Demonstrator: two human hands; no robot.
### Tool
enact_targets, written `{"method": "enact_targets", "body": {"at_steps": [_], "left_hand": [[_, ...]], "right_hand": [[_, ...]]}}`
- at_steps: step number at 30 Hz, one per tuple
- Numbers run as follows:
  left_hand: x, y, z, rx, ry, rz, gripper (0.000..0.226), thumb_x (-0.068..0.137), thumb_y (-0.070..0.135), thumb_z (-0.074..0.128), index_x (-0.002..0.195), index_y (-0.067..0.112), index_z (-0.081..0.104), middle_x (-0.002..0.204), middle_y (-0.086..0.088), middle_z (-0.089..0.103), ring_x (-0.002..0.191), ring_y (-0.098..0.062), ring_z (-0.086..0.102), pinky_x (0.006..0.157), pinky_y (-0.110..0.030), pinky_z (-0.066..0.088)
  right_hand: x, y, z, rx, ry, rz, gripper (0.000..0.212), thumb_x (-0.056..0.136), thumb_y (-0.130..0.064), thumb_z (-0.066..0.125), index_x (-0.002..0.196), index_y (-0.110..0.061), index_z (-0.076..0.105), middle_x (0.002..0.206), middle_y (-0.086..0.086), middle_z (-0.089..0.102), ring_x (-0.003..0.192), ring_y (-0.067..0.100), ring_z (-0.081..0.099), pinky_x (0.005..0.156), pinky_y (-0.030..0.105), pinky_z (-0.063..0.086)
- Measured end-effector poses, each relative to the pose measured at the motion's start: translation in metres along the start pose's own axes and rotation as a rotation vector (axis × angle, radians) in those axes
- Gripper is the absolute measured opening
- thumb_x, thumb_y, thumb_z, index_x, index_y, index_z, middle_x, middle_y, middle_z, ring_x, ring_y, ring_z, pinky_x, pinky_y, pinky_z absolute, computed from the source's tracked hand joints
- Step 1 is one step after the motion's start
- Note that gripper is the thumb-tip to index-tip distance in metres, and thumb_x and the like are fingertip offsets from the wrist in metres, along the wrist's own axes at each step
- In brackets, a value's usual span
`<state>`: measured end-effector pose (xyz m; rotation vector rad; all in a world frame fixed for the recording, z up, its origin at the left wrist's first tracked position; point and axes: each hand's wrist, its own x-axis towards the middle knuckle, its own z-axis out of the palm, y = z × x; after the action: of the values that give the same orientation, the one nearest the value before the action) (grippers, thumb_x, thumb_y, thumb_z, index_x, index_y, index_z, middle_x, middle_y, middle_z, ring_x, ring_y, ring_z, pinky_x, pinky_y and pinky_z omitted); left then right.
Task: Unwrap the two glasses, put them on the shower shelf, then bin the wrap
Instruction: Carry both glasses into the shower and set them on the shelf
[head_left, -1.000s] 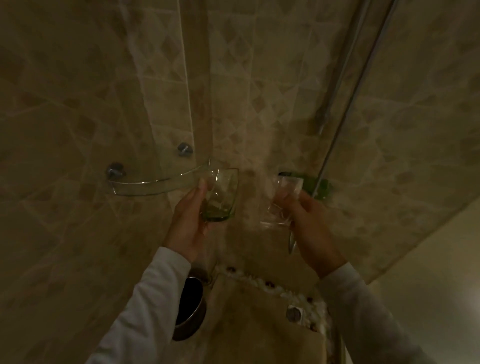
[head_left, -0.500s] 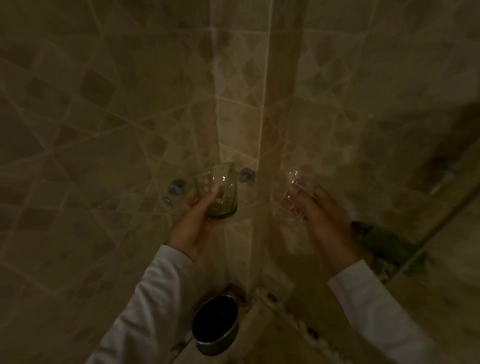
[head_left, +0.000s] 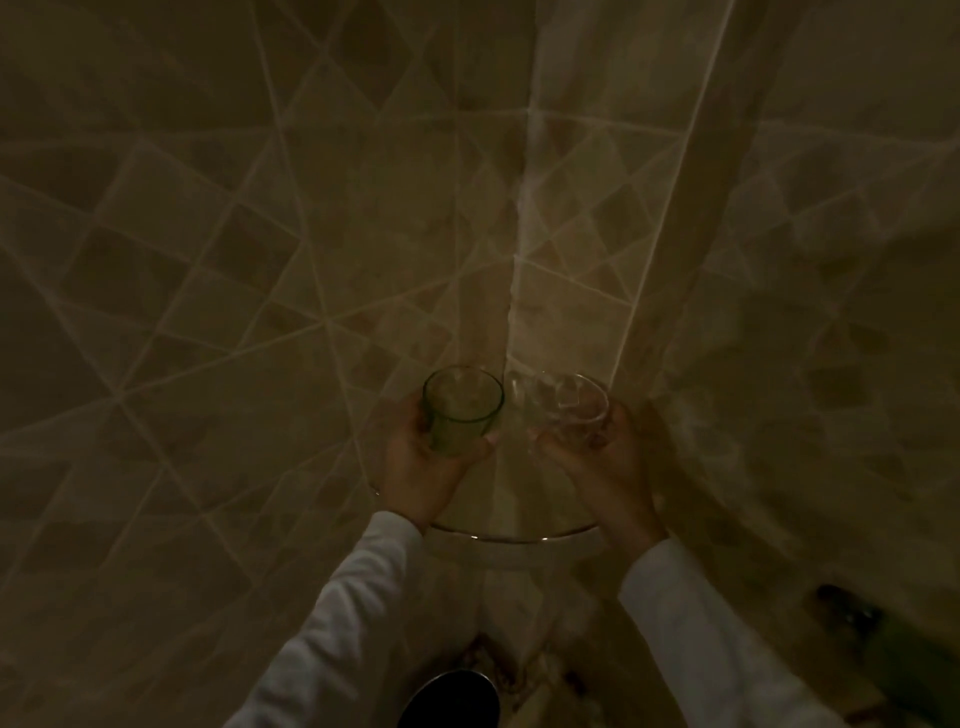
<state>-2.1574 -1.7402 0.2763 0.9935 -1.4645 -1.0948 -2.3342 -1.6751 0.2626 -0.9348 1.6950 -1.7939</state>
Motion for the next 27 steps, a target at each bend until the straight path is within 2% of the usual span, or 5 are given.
{"method": "enact_targets", "body": {"at_steps": [4, 10, 17, 22, 27], "left_hand": [[0.009, -0.018, 0.013, 0.062, 0.049, -0.061, 0.074, 0.060, 0.019, 0.094, 0.125, 0.014, 0.059, 0.114, 0.000, 0.068, 0.102, -0.006, 0.065, 0.093, -0.037, 0.055], [0.014, -0.027, 0.026, 0.099, 0.157, -0.171, 0.095, 0.045, 0.044, 0.090, 0.128, 0.014, 0.057, 0.122, -0.007, 0.066, 0.111, -0.026, 0.063, 0.096, -0.048, 0.053], [0.017, -0.028, 0.036, 0.124, 0.224, -0.171, 0.098, 0.037, 0.056, 0.085, 0.123, 0.018, 0.057, 0.118, -0.003, 0.067, 0.108, -0.022, 0.064, 0.094, -0.047, 0.054], [0.021, -0.032, 0.041, 0.127, 0.252, -0.153, 0.095, 0.042, 0.037, 0.094, 0.125, 0.013, 0.055, 0.119, -0.008, 0.066, 0.109, -0.026, 0.064, 0.093, -0.048, 0.054], [0.023, -0.041, 0.043, 0.159, 0.262, -0.095, 0.090, 0.050, 0.018, 0.098, 0.126, 0.011, 0.049, 0.118, -0.002, 0.060, 0.107, -0.020, 0.060, 0.085, -0.024, 0.050]], "right_hand": [[0.014, 0.017, 0.011, -0.095, 0.022, -0.046, 0.077, 0.044, -0.040, 0.091, 0.116, -0.040, 0.064, 0.102, -0.017, 0.075, 0.093, 0.000, 0.072, 0.079, 0.028, 0.061], [0.023, 0.024, 0.017, -0.145, -0.025, -0.069, 0.067, 0.051, -0.035, 0.094, 0.111, -0.040, 0.064, 0.094, -0.025, 0.069, 0.084, -0.018, 0.065, 0.067, 0.002, 0.049], [0.032, 0.031, 0.023, -0.209, -0.049, -0.092, 0.086, 0.047, -0.059, 0.092, 0.124, -0.032, 0.063, 0.113, -0.014, 0.071, 0.100, -0.001, 0.068, 0.087, 0.027, 0.059], [0.039, 0.036, 0.026, -0.123, -0.030, -0.070, 0.097, 0.036, -0.065, 0.094, 0.122, -0.036, 0.058, 0.117, -0.011, 0.070, 0.101, 0.002, 0.070, 0.087, 0.035, 0.062], [0.041, 0.044, 0.028, -0.102, -0.039, -0.098, 0.089, 0.045, -0.049, 0.098, 0.124, -0.034, 0.059, 0.122, -0.006, 0.068, 0.103, 0.000, 0.069, 0.088, 0.030, 0.061]]}}
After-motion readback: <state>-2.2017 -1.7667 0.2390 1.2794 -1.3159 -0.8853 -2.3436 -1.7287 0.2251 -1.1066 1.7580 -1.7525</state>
